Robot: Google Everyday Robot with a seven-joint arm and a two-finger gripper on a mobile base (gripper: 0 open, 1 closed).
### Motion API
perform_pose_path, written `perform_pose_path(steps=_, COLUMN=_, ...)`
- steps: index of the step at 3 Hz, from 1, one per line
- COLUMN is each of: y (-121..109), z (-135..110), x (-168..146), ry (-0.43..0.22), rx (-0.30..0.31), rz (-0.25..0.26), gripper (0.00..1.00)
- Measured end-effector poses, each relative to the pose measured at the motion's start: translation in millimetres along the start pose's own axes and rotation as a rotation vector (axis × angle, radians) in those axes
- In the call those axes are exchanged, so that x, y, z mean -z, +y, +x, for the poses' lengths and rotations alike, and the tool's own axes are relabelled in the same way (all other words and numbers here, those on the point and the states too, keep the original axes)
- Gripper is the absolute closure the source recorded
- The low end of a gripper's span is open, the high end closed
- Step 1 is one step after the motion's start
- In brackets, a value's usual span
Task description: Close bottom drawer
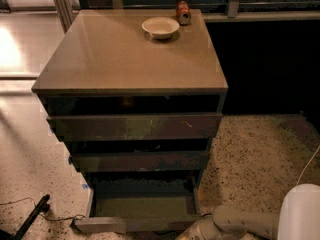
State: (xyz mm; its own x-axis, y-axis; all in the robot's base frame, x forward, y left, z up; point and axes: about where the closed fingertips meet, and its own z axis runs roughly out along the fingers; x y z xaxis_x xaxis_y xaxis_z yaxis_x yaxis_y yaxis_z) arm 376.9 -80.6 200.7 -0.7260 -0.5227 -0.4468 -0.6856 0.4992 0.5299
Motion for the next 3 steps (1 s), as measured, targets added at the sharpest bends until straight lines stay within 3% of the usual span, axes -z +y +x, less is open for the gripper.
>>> perform_pose_path(steps=1, y=-11, z=-8, x=-5, ry=-0.092, rx=-0.031, rz=0.040, gripper=1.00)
perform_pose_path(steps=2, y=-28, z=-29, x=-7, ry=-0.212, rx=-0.104, rz=0.126, gripper=1.00)
perform_pose_path(steps=3, y=-43, z=-56, x=-1, ry=-0.328, rx=-0.133, rz=0.211, gripper=1.00)
